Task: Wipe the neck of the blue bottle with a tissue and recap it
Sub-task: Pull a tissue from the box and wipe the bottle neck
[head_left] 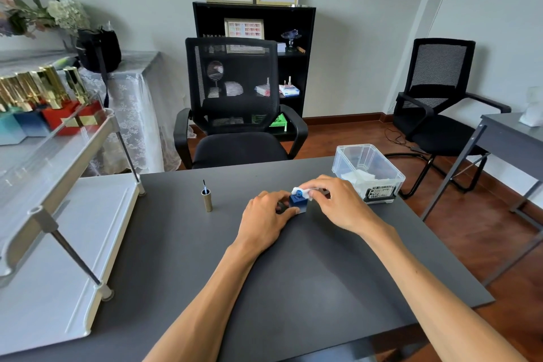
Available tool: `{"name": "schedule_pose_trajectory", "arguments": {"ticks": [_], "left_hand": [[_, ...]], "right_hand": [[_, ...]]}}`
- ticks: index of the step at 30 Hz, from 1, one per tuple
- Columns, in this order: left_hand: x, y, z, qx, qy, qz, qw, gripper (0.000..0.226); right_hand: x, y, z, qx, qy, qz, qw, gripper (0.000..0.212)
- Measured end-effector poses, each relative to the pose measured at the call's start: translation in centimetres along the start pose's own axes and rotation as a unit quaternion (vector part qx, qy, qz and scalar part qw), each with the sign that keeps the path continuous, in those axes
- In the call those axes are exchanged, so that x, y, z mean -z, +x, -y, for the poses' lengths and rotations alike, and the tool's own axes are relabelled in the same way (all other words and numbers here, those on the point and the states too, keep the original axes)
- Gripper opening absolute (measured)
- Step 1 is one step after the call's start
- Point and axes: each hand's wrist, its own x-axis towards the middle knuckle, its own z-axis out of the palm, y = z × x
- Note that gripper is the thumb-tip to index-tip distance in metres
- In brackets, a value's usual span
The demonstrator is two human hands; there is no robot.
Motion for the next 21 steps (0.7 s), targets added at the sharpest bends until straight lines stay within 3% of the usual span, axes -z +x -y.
{"name": "schedule_pose_trajectory", "arguments": {"ticks": [14, 21], "left_hand": [[-0.1, 0.1, 0.3, -0.027, 0.009, -0.002, 1.000, 0.028], [-0.2, 0.0, 0.2, -0.042, 0.007, -0.008, 0.999, 0.028]], "right_hand": [[0.8, 1.4, -0.8, 0.019, -0.003, 0.065, 0.998, 0.032], [0.4, -0.2, -1.5, 0.025, 0.003, 0.017, 1.000, 0.029]]}}
